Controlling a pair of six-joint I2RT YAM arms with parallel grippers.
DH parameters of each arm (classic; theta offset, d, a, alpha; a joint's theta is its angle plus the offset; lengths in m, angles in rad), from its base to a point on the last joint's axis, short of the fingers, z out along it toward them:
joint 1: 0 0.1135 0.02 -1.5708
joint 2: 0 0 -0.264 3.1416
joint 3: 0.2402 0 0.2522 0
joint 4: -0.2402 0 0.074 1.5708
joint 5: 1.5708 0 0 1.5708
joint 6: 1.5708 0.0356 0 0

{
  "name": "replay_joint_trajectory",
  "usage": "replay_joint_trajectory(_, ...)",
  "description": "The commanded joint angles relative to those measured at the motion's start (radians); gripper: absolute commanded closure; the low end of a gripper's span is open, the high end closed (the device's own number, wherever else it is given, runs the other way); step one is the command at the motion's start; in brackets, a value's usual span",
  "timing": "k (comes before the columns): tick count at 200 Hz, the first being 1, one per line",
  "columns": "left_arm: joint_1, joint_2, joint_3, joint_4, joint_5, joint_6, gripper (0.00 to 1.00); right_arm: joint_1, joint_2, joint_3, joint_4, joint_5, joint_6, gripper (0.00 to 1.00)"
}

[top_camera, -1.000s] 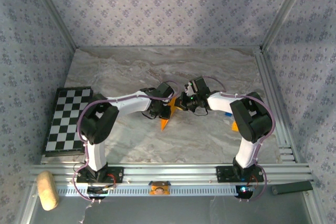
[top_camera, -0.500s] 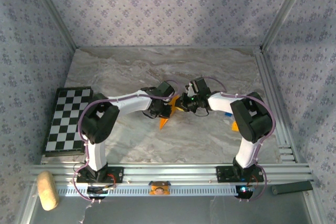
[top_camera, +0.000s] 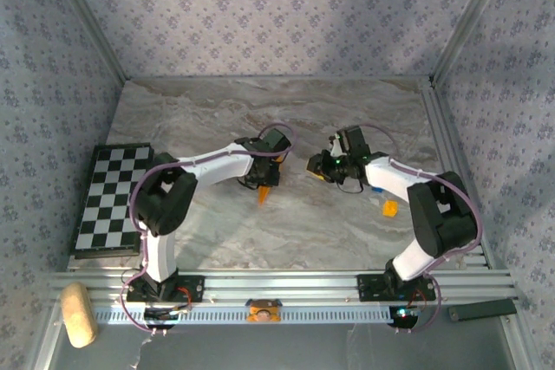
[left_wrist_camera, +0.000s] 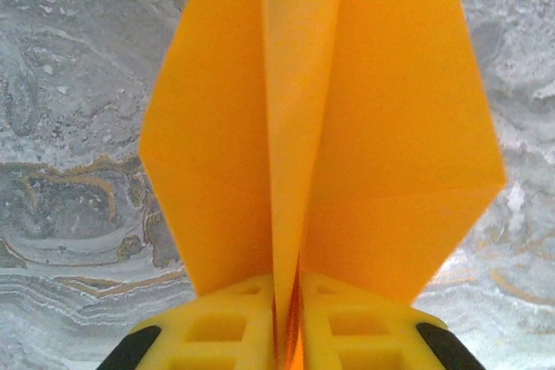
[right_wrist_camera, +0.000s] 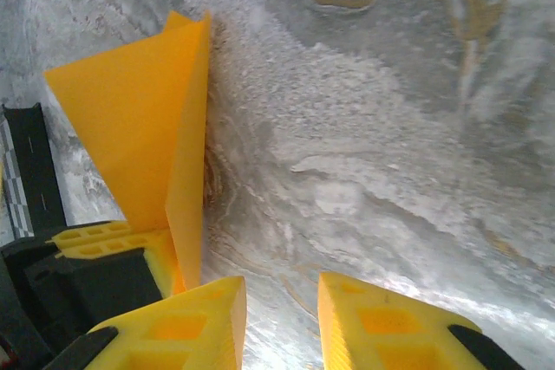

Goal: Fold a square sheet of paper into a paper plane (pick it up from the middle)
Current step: Move a paper plane to the center of the table.

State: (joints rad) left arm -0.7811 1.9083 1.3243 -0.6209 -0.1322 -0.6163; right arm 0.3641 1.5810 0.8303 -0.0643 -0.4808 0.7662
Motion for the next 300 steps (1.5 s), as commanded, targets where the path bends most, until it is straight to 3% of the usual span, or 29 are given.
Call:
replay_joint_trajectory(1,-0.005,0.024,0.024,-0.047,-0.023,-0.062,0.85,-0.012,-0.036,-0.022,-0.035,0.012,-0.023,0.71)
replay_joint_trajectory(139,-0.005,0.079,0.034,-0.050,-0.017,-0.099,0.84,-0.020,-0.016,-0.036,-0.009,-0.014,-0.021,0.71)
replay_joint_trajectory(182,-0.004,0.095,0.019,-0.040,-0.010,-0.105,0.81,-0.019,-0.002,-0.036,-0.001,-0.022,-0.021,0.71)
replay_joint_trajectory(242,-0.003,0.099,0.000,-0.017,0.009,-0.146,0.65,-0.021,-0.003,-0.040,0.006,-0.023,-0.024,0.71)
replay_joint_trajectory(300,-0.004,0.133,0.011,-0.041,-0.008,-0.204,0.63,-0.036,-0.015,-0.059,0.015,-0.036,-0.035,0.71)
